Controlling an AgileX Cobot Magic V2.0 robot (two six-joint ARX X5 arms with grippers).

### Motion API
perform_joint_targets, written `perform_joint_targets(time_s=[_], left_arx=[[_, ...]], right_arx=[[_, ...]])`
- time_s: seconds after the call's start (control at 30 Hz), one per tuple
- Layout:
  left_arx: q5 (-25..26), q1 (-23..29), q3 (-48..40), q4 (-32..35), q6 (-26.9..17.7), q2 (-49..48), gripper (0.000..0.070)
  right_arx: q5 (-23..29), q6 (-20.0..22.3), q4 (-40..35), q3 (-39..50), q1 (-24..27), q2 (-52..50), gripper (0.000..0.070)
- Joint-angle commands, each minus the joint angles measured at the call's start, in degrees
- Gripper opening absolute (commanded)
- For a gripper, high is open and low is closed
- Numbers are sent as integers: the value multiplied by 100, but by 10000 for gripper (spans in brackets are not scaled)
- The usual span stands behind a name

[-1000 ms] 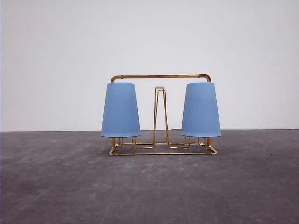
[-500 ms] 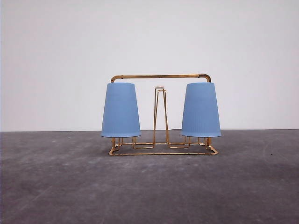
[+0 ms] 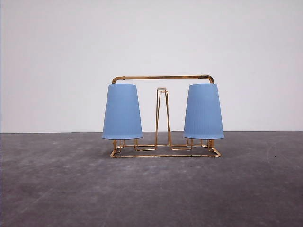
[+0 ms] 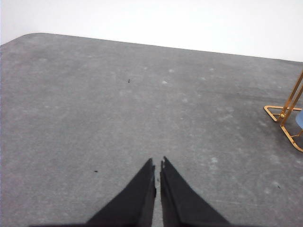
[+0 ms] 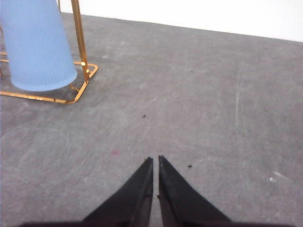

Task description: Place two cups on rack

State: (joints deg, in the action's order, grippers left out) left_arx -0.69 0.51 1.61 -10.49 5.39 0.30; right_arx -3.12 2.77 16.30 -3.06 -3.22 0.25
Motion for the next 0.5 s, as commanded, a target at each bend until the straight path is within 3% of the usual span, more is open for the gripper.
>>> perform_joint_targets(time_s=[0.0, 0.13, 0.47], left_arx=[[0, -7, -85, -23, 4, -13, 0], [0, -7, -85, -25, 4, -13, 0], [0, -7, -85, -24, 4, -13, 0]], right_arx=[[18, 88, -135, 54, 4, -4, 16], [17, 74, -614, 233, 4, -4, 16], [171, 130, -744, 239, 4, -4, 16]])
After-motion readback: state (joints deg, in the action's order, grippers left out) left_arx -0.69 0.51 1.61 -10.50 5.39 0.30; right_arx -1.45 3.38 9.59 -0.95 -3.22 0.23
